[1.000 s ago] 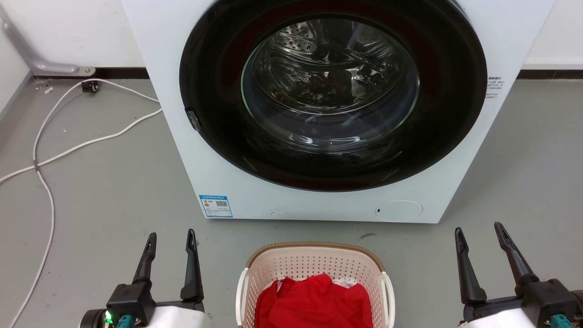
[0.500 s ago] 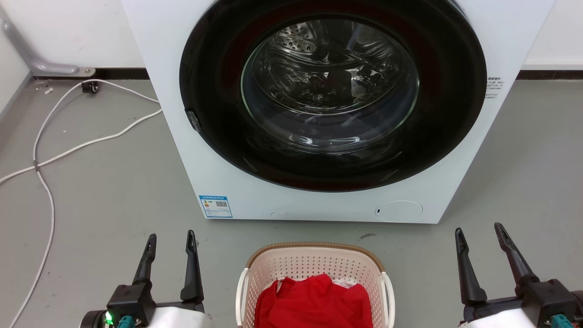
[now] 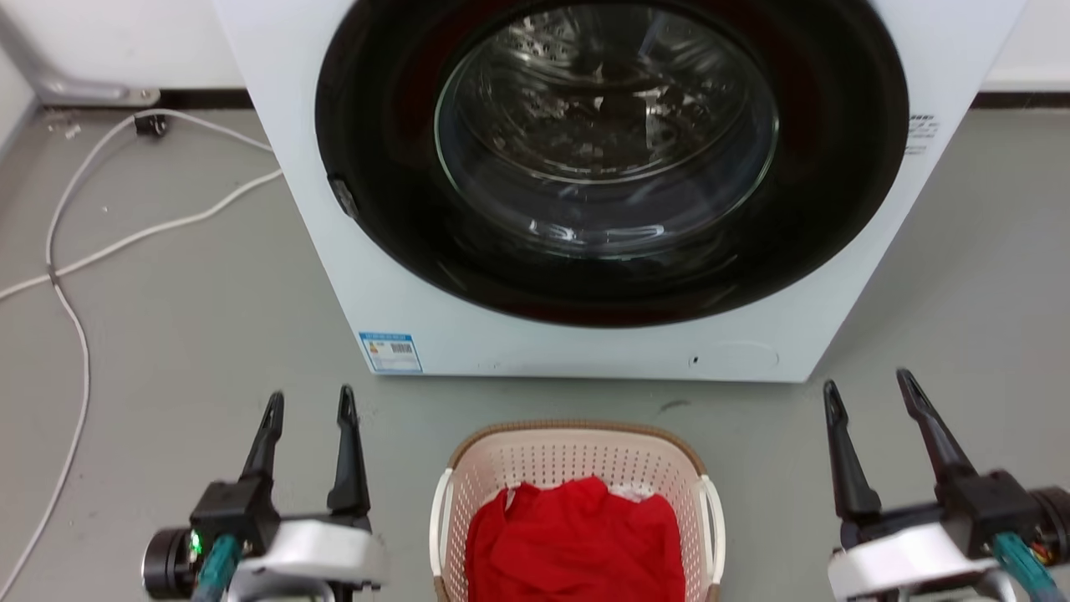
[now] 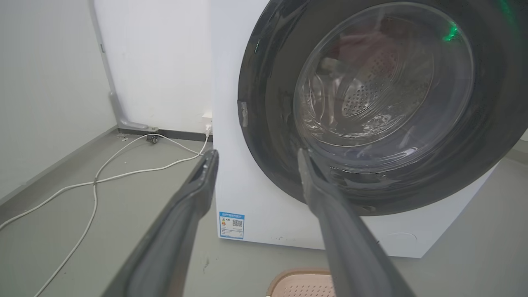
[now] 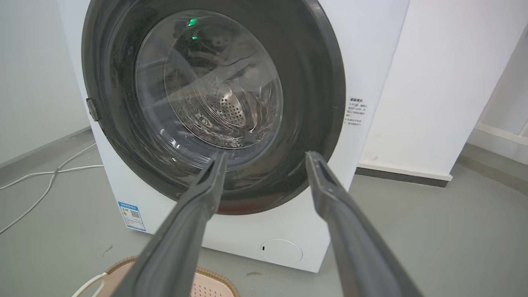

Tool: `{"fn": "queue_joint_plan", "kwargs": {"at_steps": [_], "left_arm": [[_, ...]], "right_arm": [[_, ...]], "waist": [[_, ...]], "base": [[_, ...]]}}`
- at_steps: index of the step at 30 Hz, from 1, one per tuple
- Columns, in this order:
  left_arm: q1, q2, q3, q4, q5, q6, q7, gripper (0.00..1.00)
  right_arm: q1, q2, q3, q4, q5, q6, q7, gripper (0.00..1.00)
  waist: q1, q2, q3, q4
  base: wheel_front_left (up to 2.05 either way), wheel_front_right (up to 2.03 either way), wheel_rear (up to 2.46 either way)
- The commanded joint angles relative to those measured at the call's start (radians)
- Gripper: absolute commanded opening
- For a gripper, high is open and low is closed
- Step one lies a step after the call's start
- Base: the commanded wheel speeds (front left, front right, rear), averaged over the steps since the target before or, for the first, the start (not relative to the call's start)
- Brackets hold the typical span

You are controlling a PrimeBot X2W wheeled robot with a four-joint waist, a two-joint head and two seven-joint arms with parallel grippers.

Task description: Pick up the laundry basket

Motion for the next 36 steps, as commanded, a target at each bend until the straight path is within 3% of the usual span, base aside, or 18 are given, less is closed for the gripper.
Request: {"fn": "queue_joint_plan", "kwargs": {"at_steps": [1,11,24,36], "left_arm": [[-0.036,0.001,0.003,0.019,-0.001,-0.011,-0.003,1.00],[-0.248,0.006,0.024,0.258,0.056,-0.089,-0.003,1.00],[-0.510,0.058,-0.022,0.738,0.115,-0.126,-0.002,1.00],[-0.725,0.064,-0.105,1.066,0.122,-0.153,0.025,1.00]], "right_arm": [[-0.032,-0.001,0.003,0.024,-0.008,-0.001,-0.002,1.00],[-0.238,0.000,0.036,0.285,-0.107,-0.001,-0.002,1.00],[-0.521,0.000,0.103,0.822,-0.185,-0.001,-0.002,1.00],[-0.721,0.000,0.193,1.103,-0.145,-0.001,0.053,1.00]], "waist": [[0.0000,0.0000,0.032,0.000],[0.0000,0.0000,0.185,-0.011],[0.0000,0.0000,0.369,-0.039],[0.0000,0.0000,0.514,-0.039]], "base": [[0.00,0.00,0.00],[0.00,0.00,0.00],[0.00,0.00,0.00],[0.00,0.00,0.00]]}}
